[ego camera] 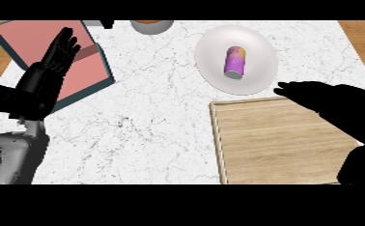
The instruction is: Pick the can from the tray and place it in the plate
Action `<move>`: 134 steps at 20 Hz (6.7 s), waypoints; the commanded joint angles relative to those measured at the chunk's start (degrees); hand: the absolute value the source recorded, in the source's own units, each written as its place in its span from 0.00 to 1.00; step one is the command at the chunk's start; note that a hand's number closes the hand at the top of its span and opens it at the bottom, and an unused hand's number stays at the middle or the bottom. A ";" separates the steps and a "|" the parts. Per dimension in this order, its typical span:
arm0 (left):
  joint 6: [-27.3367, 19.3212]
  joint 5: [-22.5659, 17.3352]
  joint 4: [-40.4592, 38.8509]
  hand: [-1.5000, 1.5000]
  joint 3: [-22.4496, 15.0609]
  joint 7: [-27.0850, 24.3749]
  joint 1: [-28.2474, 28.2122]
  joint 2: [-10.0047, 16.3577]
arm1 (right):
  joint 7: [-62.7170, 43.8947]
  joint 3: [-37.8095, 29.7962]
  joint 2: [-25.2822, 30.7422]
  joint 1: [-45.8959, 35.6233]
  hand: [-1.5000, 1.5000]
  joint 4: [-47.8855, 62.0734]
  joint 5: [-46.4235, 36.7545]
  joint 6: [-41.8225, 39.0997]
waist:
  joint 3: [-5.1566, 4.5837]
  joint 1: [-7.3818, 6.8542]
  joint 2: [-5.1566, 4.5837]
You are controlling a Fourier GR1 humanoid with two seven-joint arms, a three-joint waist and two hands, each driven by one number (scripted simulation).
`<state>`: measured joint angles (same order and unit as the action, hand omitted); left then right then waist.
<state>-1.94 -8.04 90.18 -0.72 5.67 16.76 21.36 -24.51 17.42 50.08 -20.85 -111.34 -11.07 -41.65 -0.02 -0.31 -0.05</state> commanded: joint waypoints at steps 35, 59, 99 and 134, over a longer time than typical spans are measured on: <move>5.52 2.58 1.41 0.50 6.87 1.17 -1.25 -2.51 | 20.24 -7.21 -13.52 8.52 1.00 30.70 -38.73 23.29 | 0.15 1.31 -0.07; 4.33 5.50 -0.09 0.50 5.56 0.30 -0.58 -5.25 | 20.31 -33.40 -16.48 8.14 1.00 21.63 -18.28 35.61 | -0.05 0.92 0.32; 6.86 7.23 3.62 0.50 3.64 2.78 1.03 -8.31 | 18.10 -29.37 -41.02 -42.10 0.00 93.18 -29.31 59.25 | 0.11 -3.20 -1.30; 8.61 5.95 4.50 0.50 8.41 3.28 -1.50 -6.34 | 50.34 -50.51 -20.21 -26.84 0.00 89.93 -1.79 41.27 | 0.08 -0.46 -0.22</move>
<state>5.73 -1.31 93.75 6.69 7.92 15.50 14.09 23.50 -32.73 26.71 -50.38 -21.82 -14.22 2.49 0.04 -0.60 -0.24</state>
